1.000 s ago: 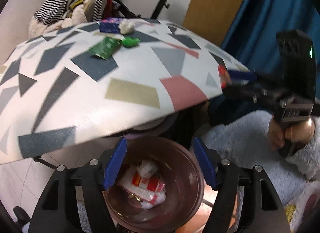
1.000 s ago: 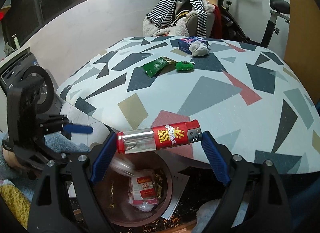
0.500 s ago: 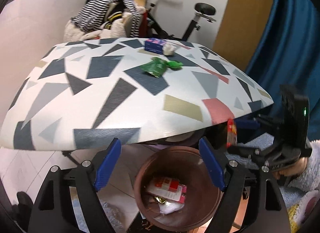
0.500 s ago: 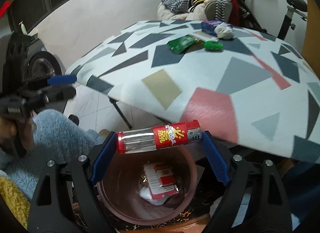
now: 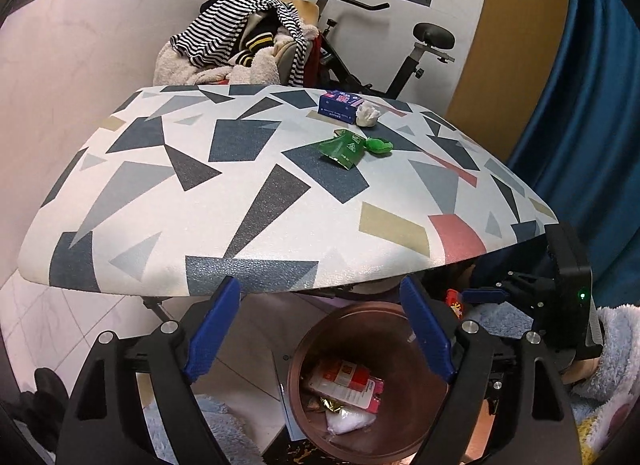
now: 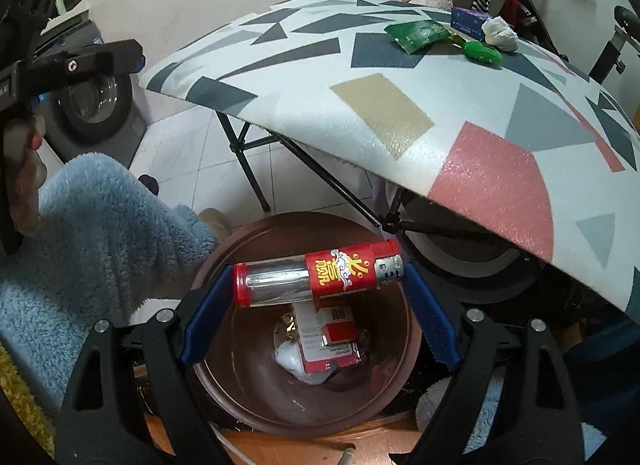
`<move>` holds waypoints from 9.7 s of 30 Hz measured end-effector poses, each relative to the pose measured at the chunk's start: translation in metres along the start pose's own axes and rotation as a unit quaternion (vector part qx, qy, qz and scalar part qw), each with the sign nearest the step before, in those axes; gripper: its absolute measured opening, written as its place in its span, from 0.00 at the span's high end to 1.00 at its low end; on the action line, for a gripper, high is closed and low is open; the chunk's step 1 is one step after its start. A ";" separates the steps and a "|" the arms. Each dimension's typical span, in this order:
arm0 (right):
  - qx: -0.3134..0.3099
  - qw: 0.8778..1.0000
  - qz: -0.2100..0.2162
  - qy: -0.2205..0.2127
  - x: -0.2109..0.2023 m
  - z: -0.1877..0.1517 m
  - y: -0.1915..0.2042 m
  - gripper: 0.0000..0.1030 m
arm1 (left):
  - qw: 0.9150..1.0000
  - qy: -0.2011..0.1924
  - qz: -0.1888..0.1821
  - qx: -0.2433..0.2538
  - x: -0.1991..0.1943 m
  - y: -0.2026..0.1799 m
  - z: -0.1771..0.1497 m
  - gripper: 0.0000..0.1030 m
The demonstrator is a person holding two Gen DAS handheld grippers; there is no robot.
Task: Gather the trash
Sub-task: 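Lower both tools over the brown bin and open them to drop the lighter and wrapper, then raise both open tools back over the table, then grasp the green plush keychain with the right tool while the left tool grasps the green-gold snack packet, then lower both tools over the brown bin and open them to drop the keychain and packet, then raise both open tools back over the table, then grasp the white tissue with the right tool while the left tool grasps the blue Guangming box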
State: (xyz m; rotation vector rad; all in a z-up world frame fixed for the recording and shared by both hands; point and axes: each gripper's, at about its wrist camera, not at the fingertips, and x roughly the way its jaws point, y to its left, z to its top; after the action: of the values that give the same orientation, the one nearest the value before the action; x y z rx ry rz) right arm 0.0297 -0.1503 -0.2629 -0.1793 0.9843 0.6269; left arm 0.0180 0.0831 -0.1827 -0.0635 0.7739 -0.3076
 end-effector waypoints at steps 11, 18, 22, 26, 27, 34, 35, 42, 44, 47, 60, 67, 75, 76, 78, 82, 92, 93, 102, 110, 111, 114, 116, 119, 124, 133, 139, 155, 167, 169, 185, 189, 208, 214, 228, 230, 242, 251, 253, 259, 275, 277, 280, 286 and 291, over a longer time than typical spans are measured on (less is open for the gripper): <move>0.011 1.000 -0.010 0.005 0.001 -0.001 -0.006 0.06 | 1.000 -0.002 0.003 -0.001 0.000 0.002 0.002 0.22; 0.034 0.999 -0.027 -0.015 -0.009 0.002 -0.017 0.06 | 1.000 -0.004 0.007 -0.002 0.001 0.003 0.006 0.21; 0.058 0.997 -0.036 -0.034 -0.020 0.010 -0.031 0.06 | 1.000 -0.008 0.010 0.001 0.003 0.004 0.012 0.21; 0.076 0.995 -0.048 -0.044 -0.032 0.023 -0.050 0.06 | 1.000 -0.018 0.018 0.009 0.005 0.003 0.021 0.18; 0.078 0.995 -0.051 -0.046 -0.034 0.026 -0.052 0.06 | 1.000 -0.021 0.021 0.010 0.005 0.003 0.024 0.16; 0.082 0.990 -0.092 -0.069 -0.053 0.058 -0.077 0.06 | 0.999 -0.033 0.033 0.016 0.012 0.003 0.045 0.08; 0.080 0.990 -0.094 -0.074 -0.055 0.062 -0.080 0.06 | 0.999 -0.035 0.034 0.016 0.013 0.004 0.048 0.08; 0.069 0.989 -0.092 -0.096 -0.064 0.091 -0.105 0.05 | 0.998 -0.041 0.042 0.025 0.023 0.001 0.072 0.06; 0.070 0.988 -0.091 -0.101 -0.065 0.096 -0.110 0.05 | 0.998 -0.045 0.043 0.030 0.026 0.001 0.078 0.06; 0.066 0.987 -0.099 -0.107 -0.065 0.105 -0.121 0.05 | 0.997 -0.051 0.050 0.032 0.032 0.000 0.087 0.06; 0.082 0.988 -0.110 -0.076 -0.026 0.144 -0.160 0.06 | 0.998 -0.051 0.041 0.016 0.074 0.012 0.113 0.06; 0.111 0.992 -0.050 -0.047 0.027 0.186 -0.180 0.37 | 0.999 -0.030 0.026 -0.018 0.101 0.025 0.128 0.06; 0.108 0.992 -0.065 0.002 0.067 0.214 -0.175 0.48 | 0.999 -0.026 0.034 0.000 0.121 0.023 0.141 0.06; 0.109 0.992 -0.065 0.005 0.069 0.215 -0.175 0.53 | 0.999 -0.024 0.035 0.003 0.123 0.022 0.141 0.06; 0.110 0.992 -0.061 0.009 0.071 0.214 -0.176 0.55 | 0.999 -0.019 0.034 0.006 0.130 0.020 0.143 0.06; 0.092 0.994 -0.057 -0.008 0.060 0.207 -0.174 0.57 | 1.000 -0.005 0.019 0.007 0.145 0.012 0.148 0.06; 0.102 0.988 -0.082 -0.076 0.006 0.189 -0.185 0.57 | 0.997 0.043 0.012 0.061 0.214 -0.037 0.167 0.06; 0.106 0.987 -0.083 -0.082 -0.002 0.185 -0.187 0.57 | 0.996 0.050 0.019 0.069 0.223 -0.041 0.168 0.06; 0.113 0.986 -0.089 -0.088 -0.027 0.173 -0.195 0.57 | 0.990 0.110 0.035 0.081 0.267 -0.043 0.166 0.56; 0.118 0.985 -0.082 -0.097 -0.044 0.159 -0.189 0.57 | 0.994 0.087 0.009 0.068 0.226 -0.036 0.167 0.62; 0.117 0.985 -0.081 -0.100 -0.048 0.157 -0.186 0.57 | 0.994 0.082 0.008 0.068 0.217 -0.036 0.168 0.62; 0.110 0.985 -0.078 -0.104 -0.054 0.152 -0.177 0.57 | 0.995 0.066 0.003 0.070 0.189 -0.037 0.165 0.62; 0.106 0.986 -0.077 -0.104 -0.058 0.149 -0.172 0.57 | 0.996 0.056 -0.003 0.069 0.171 -0.039 0.162 0.62; 0.100 0.986 -0.075 -0.106 -0.066 0.142 -0.161 0.57 | 0.997 0.039 -0.013 0.065 0.142 -0.042 0.156 0.62; 0.090 0.988 -0.068 -0.108 -0.078 0.127 -0.141 0.57 | 0.998 0.015 -0.028 0.063 0.097 -0.047 0.138 0.62; 0.074 0.991 -0.053 -0.102 -0.090 0.097 -0.108 0.57 | 0.998 -0.011 -0.044 0.048 0.036 -0.048 0.097 0.62; 0.061 0.993 -0.042 -0.095 -0.090 0.076 -0.085 0.57 | 0.998 -0.019 -0.043 0.048 0.011 -0.048 0.069 0.62; 0.020 0.998 -0.005 -0.054 -0.063 0.027 -0.036 0.57 | 0.999 -0.017 -0.039 0.021 -0.014 -0.035 0.016 0.62; 0.001 1.000 0.016 -0.017 -0.033 0.015 -0.021 0.57 | 0.999 -0.001 -0.032 0.027 -0.006 -0.034 -0.002 0.62; -0.004 1.000 0.019 -0.013 -0.030 0.014 -0.019 0.57 | 0.999 0.000 -0.034 0.024 -0.005 -0.033 -0.003 0.62; 0.016 0.998 -0.020 -0.061 -0.042 0.010 -0.025 0.15 | 0.998 0.014 -0.042 0.039 0.007 -0.038 -0.017 0.62; 0.025 0.995 -0.042 -0.085 -0.048 0.008 -0.031 0.07 | 0.998 0.024 -0.044 0.041 0.016 -0.038 -0.024 0.62; 0.090 0.987 -0.069 -0.110 -0.059 0.001 -0.062 0.06 | 0.995 0.079 -0.045 0.050 0.047 -0.048 -0.042 0.51; 0.090 0.988 -0.069 -0.107 -0.057 0.000 -0.061 0.06 | 0.996 0.078 -0.029 0.038 0.050 -0.044 -0.041 0.29; 0.094 0.988 -0.073 -0.096 -0.054 0.001 -0.061 0.06 | 0.999 0.047 0.004 0.006 0.034 -0.028 -0.026 0.17; 0.100 0.988 -0.073 -0.095 -0.054 0.003 -0.064 0.06 | 0.999 0.040 0.005 0.005 0.032 -0.027 -0.023 0.15; 0.108 0.987 -0.079 -0.095 -0.058 0.011 -0.076 0.06 | 1.000 0.000 0.010 0.021 0.022 -0.028 0.018 0.06; 0.104 0.987 -0.081 -0.092 -0.060 0.036 -0.094 0.06 | 0.998 -0.027 0.019 0.044 0.029 -0.027 0.058 0.06; 0.105 0.987 -0.081 -0.095 -0.062 0.043 -0.099 0.06 | 0.998 -0.034 0.020 0.043 0.031 -0.025 0.068 0.06; 0.103 0.985 -0.086 -0.108 -0.065 0.070 -0.120 0.05 | 0.998 -0.052 0.018 0.039 0.036 -0.015 0.099 0.06; 0.102 0.983 -0.129 -0.078 -0.030 0.163 -0.187 0.06 | 0.997 -0.067 0.007 0.034 0.087 0.013 0.166 0.06; 0.106 0.983 -0.123 -0.081 -0.026 0.171 -0.198 0.06 | 0.997 -0.062 0.006 0.036 0.096 0.016 0.171 0.06; 0.093 0.985 -0.119 -0.081 -0.015 0.189 -0.218 0.06 | 0.998 -0.053 0.002 0.040 0.112 0.020 0.179 0.06; 0.050 0.990 -0.112 -0.074 0.012 0.223 -0.241 0.14 | 0.999 -0.040 -0.011 0.027 0.140 0.031 0.197 0.06; 0.046 0.993 -0.090 -0.060 0.044 0.252 -0.251 0.18 | 0.999 -0.030 -0.009 0.019 0.162 0.038 0.208 0.06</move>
State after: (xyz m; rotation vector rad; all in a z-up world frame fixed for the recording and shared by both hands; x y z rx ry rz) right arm 0.3716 -0.2317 -0.1929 -0.1454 0.8684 0.4210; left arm 0.2811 0.0594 -0.1499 -0.0438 0.7084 -0.3351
